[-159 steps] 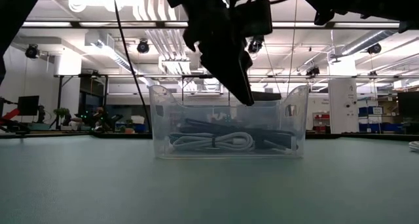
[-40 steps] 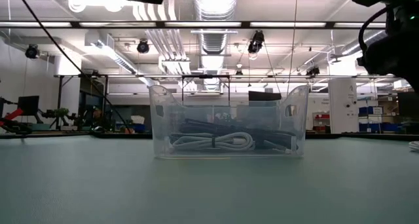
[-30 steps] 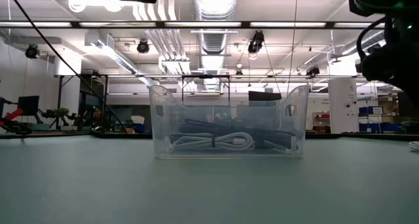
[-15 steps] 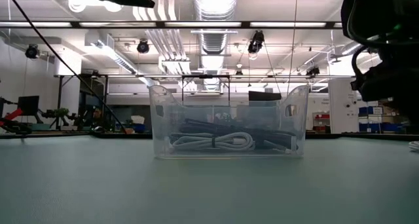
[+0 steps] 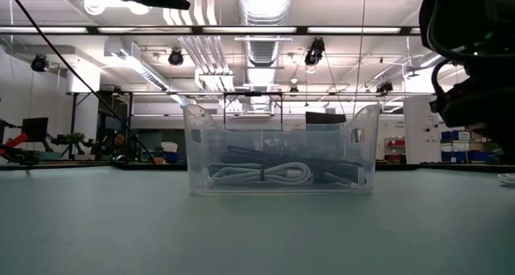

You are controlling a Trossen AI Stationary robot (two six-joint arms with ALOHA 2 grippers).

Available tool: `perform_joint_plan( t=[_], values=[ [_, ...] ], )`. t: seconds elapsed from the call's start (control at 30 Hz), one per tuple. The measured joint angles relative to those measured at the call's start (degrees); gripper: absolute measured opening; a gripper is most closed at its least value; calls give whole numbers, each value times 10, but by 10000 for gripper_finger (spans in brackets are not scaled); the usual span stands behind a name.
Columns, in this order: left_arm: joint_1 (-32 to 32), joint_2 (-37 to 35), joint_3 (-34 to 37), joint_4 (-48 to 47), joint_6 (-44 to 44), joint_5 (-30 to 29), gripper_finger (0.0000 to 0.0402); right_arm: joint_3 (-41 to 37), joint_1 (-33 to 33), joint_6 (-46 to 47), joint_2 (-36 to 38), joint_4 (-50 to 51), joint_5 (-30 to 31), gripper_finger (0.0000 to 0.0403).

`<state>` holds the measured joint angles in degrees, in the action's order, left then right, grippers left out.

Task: Pick and place USB-C Cables
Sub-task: Put the white charger cable into the transparent bin

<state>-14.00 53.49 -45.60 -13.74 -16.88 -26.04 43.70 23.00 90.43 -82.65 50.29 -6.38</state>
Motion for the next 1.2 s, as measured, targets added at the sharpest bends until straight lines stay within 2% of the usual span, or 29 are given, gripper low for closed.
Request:
perform_joint_plan(
  t=[0.3,0.47,1.03,1.2],
  values=[
    [0,0,0,0,0,0,143,0,0,0,0,-3,6,91],
    [0,0,0,0,0,0,143,0,0,-9,0,-3,6,65],
    [0,0,0,1,2,0,143,0,0,-30,22,5,6,60],
    [0,0,3,19,3,0,143,0,0,-31,59,8,39,59]
  ],
)
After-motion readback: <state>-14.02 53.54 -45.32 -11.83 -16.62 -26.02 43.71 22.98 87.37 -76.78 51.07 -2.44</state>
